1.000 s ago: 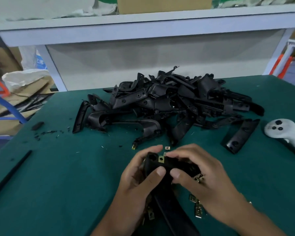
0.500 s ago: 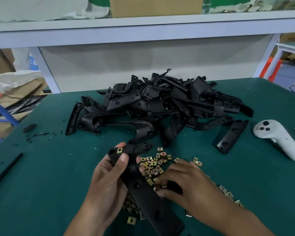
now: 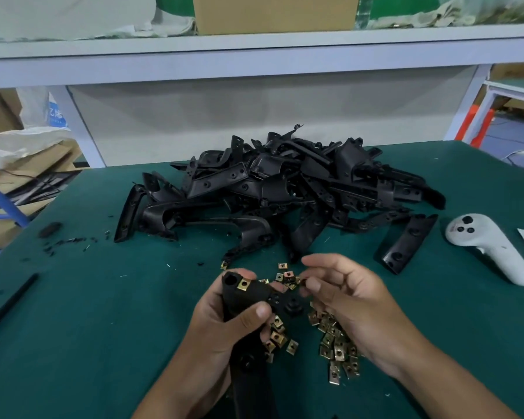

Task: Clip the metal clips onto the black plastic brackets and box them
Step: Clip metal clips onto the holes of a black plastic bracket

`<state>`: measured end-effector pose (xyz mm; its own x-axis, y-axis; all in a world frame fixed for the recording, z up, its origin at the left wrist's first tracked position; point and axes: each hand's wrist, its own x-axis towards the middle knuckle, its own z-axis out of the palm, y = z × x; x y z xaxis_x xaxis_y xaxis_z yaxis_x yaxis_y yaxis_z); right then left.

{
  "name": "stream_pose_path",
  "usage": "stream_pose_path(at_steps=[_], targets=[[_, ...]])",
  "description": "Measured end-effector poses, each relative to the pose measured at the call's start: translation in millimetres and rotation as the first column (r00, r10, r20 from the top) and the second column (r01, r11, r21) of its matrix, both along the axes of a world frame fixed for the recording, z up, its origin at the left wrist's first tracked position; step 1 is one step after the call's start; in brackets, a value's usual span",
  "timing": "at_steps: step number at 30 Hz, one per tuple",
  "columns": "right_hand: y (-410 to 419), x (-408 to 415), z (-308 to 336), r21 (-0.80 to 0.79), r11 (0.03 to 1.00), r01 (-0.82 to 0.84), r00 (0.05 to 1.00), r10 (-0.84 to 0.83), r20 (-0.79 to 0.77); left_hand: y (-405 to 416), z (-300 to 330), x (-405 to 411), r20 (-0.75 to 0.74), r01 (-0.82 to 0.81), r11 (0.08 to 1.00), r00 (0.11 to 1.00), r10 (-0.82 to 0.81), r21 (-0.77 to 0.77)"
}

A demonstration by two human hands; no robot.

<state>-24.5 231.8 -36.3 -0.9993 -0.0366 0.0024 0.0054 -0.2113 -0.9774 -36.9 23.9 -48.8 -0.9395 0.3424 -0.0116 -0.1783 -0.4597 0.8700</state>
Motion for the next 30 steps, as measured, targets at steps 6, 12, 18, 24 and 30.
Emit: stream_pose_path(at_steps=[6, 12, 18, 24, 30], targets=[[-0.1, 0.1, 3.9, -0.089, 0.995, -0.036, 0.999, 0.032, -0.040, 3.9, 0.6, 0.9, -0.044, 0.012, 0.998, 0.999, -0.014, -0.062], [-0.7, 1.7, 4.4, -0.055, 0.998, -0.034, 0.998, 0.031, -0.061, 3.4, -0.1, 2.7, -0.087, 0.035, 0.993, 0.995, -0.045, -0.113], [0.6, 2.1, 4.5, 0.018, 0.999, -0.034, 0.995, 0.036, -0.089, 7.1, 1.7, 3.9, -0.097, 0.031, 0.992, 0.994, -0.043, -0.125], [-2.3, 4.1, 3.2, 0.088, 0.995, -0.051, 0.994, 0.059, -0.094, 7.5, 2.3, 5.9, -0.092, 0.036, 0.992, 0.995, -0.047, -0.117], [-0.5, 3.3, 3.7, 0.100, 0.990, -0.099, 0.992, 0.107, -0.072, 8.8, 3.0, 5.8, -0.078, 0.041, 0.997, 0.996, -0.046, -0.065]])
